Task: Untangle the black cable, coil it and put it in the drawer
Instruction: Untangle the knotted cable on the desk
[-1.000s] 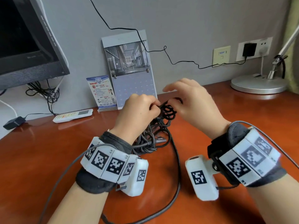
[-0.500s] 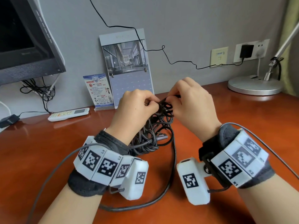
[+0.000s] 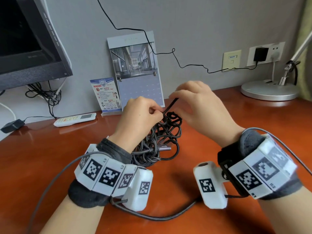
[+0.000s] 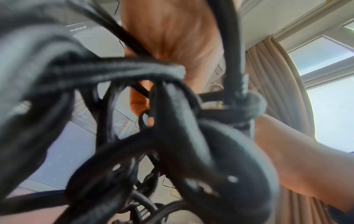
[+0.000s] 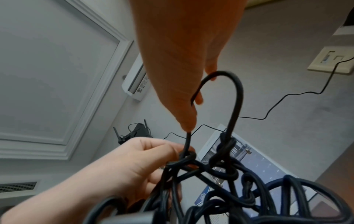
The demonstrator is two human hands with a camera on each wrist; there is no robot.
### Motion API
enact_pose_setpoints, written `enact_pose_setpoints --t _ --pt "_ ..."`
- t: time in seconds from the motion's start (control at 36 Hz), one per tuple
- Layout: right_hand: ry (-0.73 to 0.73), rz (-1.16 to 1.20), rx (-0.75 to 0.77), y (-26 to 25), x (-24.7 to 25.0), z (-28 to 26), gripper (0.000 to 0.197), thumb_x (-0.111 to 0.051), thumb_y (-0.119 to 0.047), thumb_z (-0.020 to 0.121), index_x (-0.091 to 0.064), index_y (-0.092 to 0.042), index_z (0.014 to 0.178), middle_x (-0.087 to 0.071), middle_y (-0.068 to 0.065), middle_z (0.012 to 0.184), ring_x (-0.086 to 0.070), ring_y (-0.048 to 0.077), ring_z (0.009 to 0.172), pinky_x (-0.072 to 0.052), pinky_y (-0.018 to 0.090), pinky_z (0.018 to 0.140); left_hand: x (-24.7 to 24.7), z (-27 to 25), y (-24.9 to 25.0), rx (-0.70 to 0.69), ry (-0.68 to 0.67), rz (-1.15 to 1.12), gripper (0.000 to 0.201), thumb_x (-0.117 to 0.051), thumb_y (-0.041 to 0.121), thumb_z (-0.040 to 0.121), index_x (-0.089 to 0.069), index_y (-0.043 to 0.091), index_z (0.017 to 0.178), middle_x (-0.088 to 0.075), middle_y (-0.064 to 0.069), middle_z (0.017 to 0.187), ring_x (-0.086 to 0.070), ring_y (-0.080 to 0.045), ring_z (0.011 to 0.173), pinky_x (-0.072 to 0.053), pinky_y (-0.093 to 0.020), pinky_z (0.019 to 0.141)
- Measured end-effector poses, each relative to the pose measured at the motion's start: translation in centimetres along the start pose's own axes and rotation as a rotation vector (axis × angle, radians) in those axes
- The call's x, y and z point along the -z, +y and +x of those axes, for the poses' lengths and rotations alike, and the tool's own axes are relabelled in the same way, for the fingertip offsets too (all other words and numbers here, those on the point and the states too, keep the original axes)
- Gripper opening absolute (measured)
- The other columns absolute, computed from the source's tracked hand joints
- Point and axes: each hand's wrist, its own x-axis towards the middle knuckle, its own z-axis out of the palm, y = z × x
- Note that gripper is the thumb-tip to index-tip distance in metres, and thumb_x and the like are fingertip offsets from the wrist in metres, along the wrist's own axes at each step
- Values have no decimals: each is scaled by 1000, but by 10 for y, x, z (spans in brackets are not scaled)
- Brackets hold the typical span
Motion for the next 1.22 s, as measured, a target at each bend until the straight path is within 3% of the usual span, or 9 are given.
enact_pose_setpoints --t 0.11,0.17,0.33,0.61,0.78,0.92,1.0,1.11,1.22 --pt "39 -17 -5 -4 -1 -1 14 -64 -19 75 -74 -14 82 -58 3 80 -54 28 79 -40 31 60 -1 -2 4 12 -31 10 21 -61 12 82 -76 23 91 -71 7 79 -63 -3 70 -42 -2 59" --pt "58 -5 -49 -6 -1 -2 8 -66 -16 77 -74 -14 80 -57 3 81 -54 26 82 -41 32 57 -2 -3 6 -1 -40 35 21 -61 12 82 -76 22 93 -72 4 82 -65 -9 75 -50 -14 68" --pt "99 -2 -187 -8 -1 -3 8 -60 -16 85 -67 -13 87 -54 -1 95 -49 20 96 -41 33 63 -3 -5 11 -34 -18 81 21 -59 10 83 -76 19 91 -70 1 80 -65 -18 75 -53 -30 71" --pt "453 119 -630 39 20 -2 14 -53 -15 88 -61 -5 93 -58 17 110 -51 30 102 -32 30 82 1 2 -1 -25 -106 72 16 -60 12 82 -72 22 85 -64 6 73 -46 7 41 -28 -10 46" --pt "236 79 -571 40 21 -3 20 -50 -9 83 -62 -12 98 -52 13 114 -51 31 105 -41 38 89 1 6 -7 96 -226 -7 18 -52 10 90 -66 21 91 -66 3 70 -52 2 39 -30 -9 38" --pt "-75 -207 14 9 15 3 52 -34 -14 67 -67 -14 107 -62 8 101 -59 31 99 -28 60 103 7 5 -8 240 -337 -256 13 -59 11 90 -65 22 90 -71 -3 80 -61 -5 54 -31 -13 37" --pt "-303 -236 217 -11 8 8 33 -47 -18 78 -67 -24 103 -67 -2 89 -64 25 86 -38 44 100 11 2 -3 311 -377 -365 10 -62 6 88 -65 15 92 -67 0 71 -58 -1 49 -33 -9 38" --pt "-520 -209 100 -13 9 14 20 -49 -29 91 -61 -29 107 -63 -2 107 -59 26 100 -40 31 73 14 2 2 315 -472 -377 13 -64 4 85 -66 16 90 -69 2 74 -64 -8 62 -52 -20 63" --pt "-511 -161 41 -10 5 16 15 -51 -28 90 -62 -22 98 -61 2 104 -58 28 96 -42 33 72 12 7 5 359 -497 -275 12 -62 11 85 -62 20 92 -70 2 70 -61 -9 59 -48 -23 59"
